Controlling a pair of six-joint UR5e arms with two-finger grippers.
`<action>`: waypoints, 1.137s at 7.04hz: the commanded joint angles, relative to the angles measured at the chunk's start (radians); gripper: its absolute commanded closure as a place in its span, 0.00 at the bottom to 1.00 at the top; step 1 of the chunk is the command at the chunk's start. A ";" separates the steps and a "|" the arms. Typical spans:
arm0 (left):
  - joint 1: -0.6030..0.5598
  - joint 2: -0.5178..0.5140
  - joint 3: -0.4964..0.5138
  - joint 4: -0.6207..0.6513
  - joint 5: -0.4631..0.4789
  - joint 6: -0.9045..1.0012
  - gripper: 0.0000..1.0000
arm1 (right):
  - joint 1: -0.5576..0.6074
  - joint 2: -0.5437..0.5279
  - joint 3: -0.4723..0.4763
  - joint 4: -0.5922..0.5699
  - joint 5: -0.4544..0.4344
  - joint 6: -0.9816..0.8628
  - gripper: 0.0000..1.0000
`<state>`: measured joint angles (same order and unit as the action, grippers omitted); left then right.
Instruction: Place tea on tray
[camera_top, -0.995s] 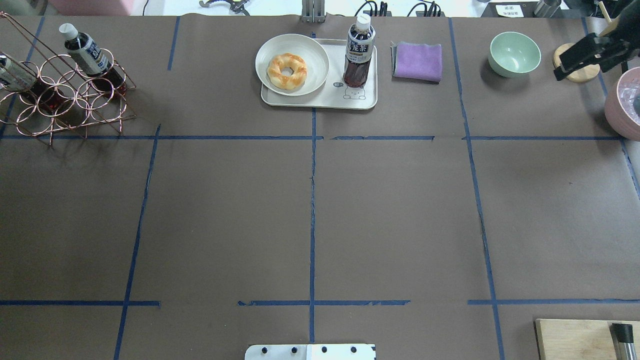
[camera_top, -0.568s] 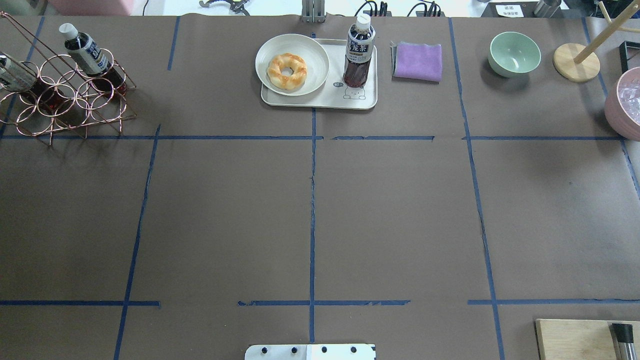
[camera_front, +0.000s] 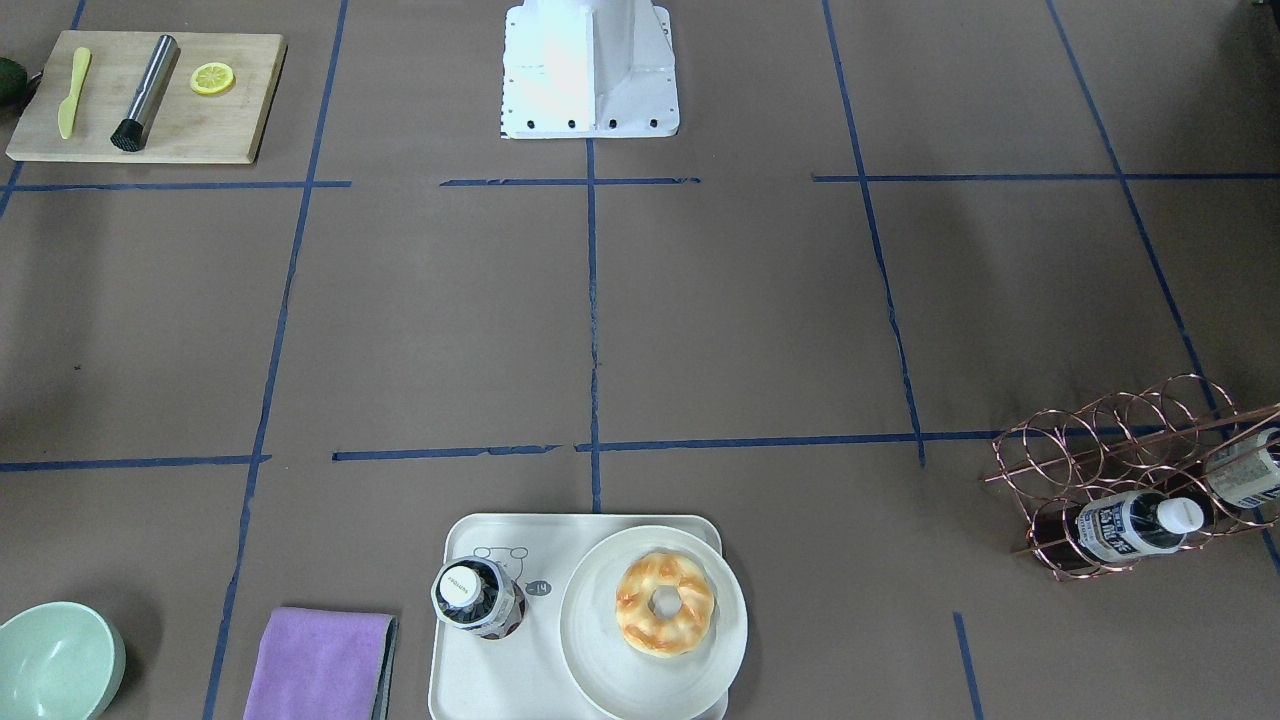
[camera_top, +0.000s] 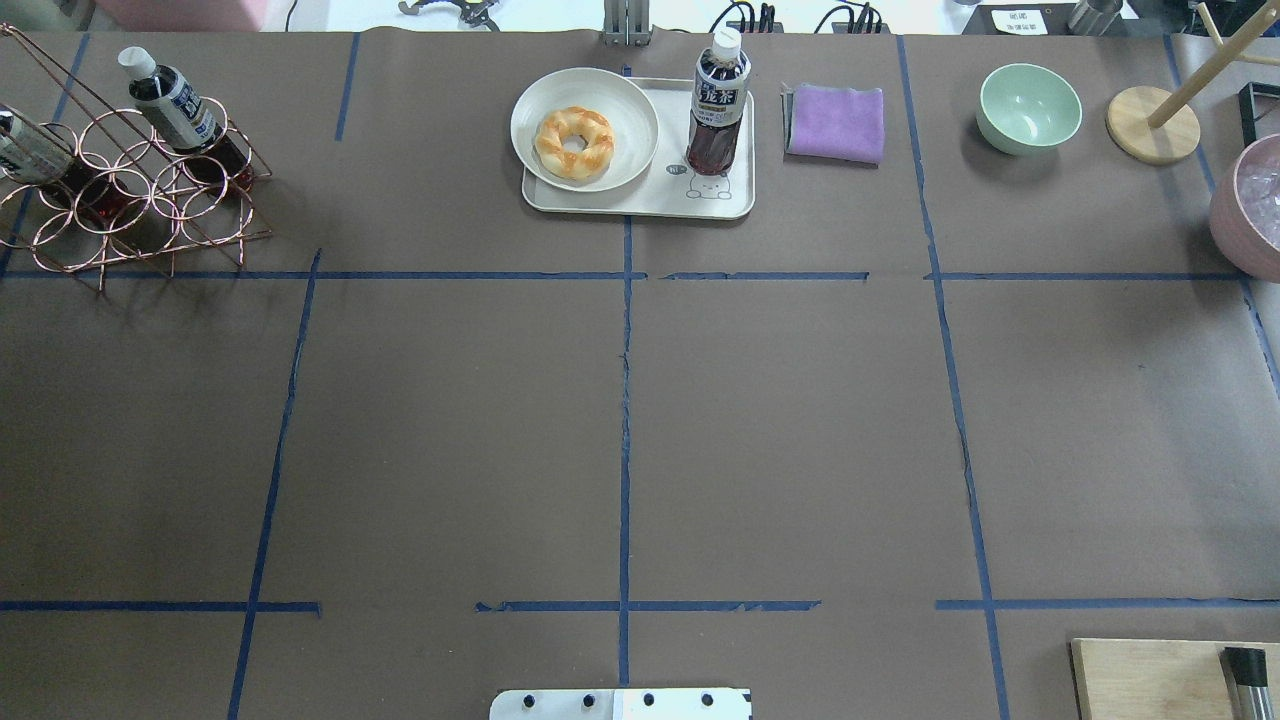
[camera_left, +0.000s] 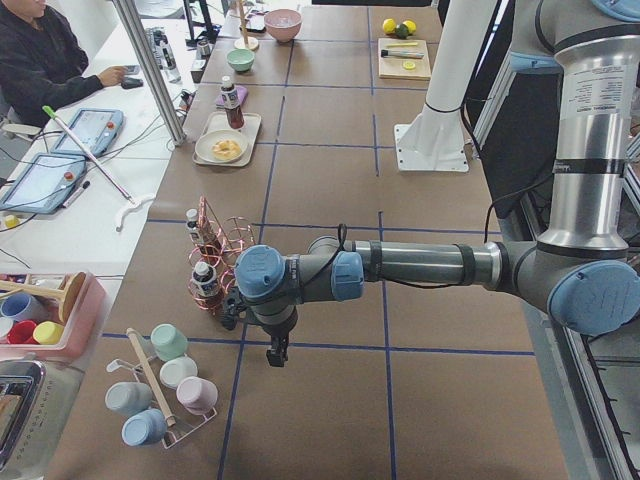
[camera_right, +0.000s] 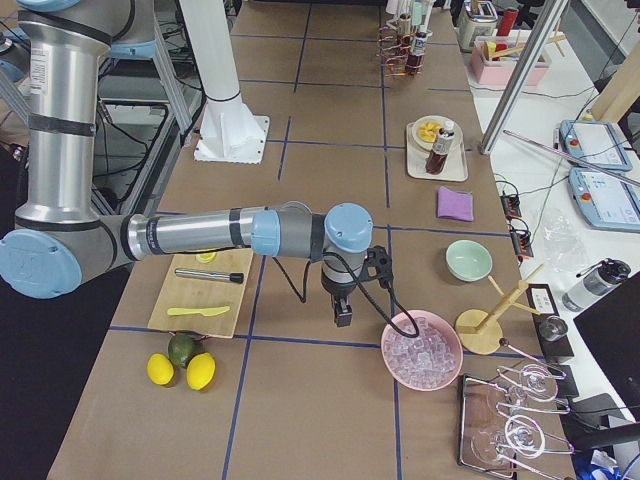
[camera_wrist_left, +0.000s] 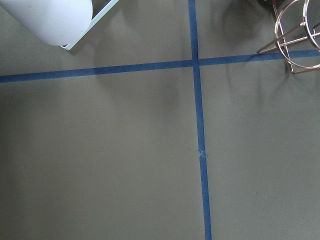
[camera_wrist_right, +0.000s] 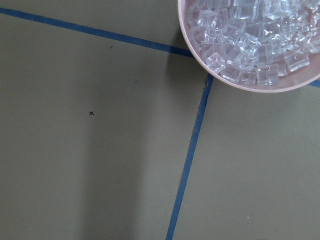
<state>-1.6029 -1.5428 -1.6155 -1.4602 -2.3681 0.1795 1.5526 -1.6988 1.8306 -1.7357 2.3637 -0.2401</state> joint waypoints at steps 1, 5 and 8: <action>0.000 0.000 -0.001 0.000 0.000 0.000 0.00 | 0.006 0.002 -0.072 0.046 0.003 0.007 0.00; 0.000 0.000 -0.001 0.000 0.000 0.002 0.00 | 0.060 -0.005 -0.126 0.127 0.061 0.116 0.00; 0.000 0.001 -0.001 0.000 0.001 0.002 0.00 | 0.070 0.005 -0.113 0.128 0.062 0.119 0.00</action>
<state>-1.6030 -1.5429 -1.6168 -1.4604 -2.3671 0.1810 1.6200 -1.6957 1.7132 -1.6085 2.4241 -0.1235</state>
